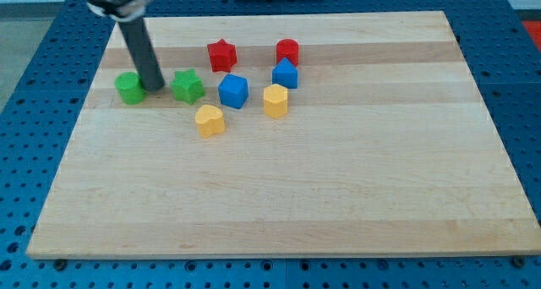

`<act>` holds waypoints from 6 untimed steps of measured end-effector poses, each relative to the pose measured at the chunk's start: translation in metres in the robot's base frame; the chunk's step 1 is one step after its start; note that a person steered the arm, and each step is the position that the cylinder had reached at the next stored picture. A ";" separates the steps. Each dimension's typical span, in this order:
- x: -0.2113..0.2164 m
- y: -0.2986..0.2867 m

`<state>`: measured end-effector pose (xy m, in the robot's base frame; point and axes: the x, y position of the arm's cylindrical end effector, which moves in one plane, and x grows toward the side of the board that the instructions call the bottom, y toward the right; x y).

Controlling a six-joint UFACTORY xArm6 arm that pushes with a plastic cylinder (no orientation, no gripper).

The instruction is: Drag the green circle into the left side of the heart

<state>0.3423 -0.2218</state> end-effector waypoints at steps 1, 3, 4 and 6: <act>0.000 -0.021; -0.025 -0.044; 0.030 -0.044; 0.064 -0.048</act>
<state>0.4064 -0.2694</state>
